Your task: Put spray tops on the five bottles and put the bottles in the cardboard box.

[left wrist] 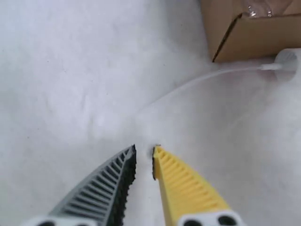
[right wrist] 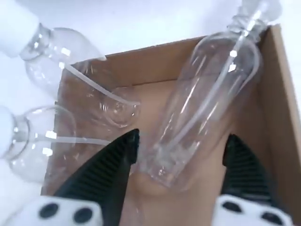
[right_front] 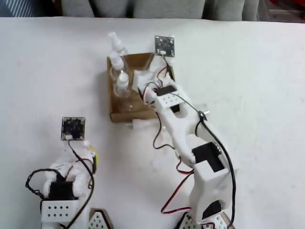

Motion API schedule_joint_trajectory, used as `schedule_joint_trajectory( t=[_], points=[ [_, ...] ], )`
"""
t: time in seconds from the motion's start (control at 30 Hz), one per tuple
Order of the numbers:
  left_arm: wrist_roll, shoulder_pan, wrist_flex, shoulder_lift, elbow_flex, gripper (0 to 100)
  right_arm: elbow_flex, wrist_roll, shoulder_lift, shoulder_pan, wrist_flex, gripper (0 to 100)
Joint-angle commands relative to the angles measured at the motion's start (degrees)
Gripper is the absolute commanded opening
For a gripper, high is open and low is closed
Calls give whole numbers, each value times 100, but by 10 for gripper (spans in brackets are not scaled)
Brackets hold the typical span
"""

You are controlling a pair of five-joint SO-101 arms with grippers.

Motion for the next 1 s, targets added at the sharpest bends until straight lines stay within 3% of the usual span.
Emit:
schedule_joint_trajectory(
  t=[0.0,0.23,0.6,0.7,0.8,0.97],
  points=[
    [-79,40,-211,-57,-26,79,-299,0,-57,4,-189,251],
    [-79,40,-211,-57,-26,79,-308,0,374,119,-936,249],
    [-79,40,-211,-57,-26,79,-642,0,769,251,-884,246],
    [-79,40,-211,-57,-26,79,-668,9,813,338,-919,186],
    [-79,40,-211,-57,-26,79,-686,18,796,418,-936,43],
    [-79,40,-211,-57,-26,79,-765,448,848,479,-971,44]
  ],
)
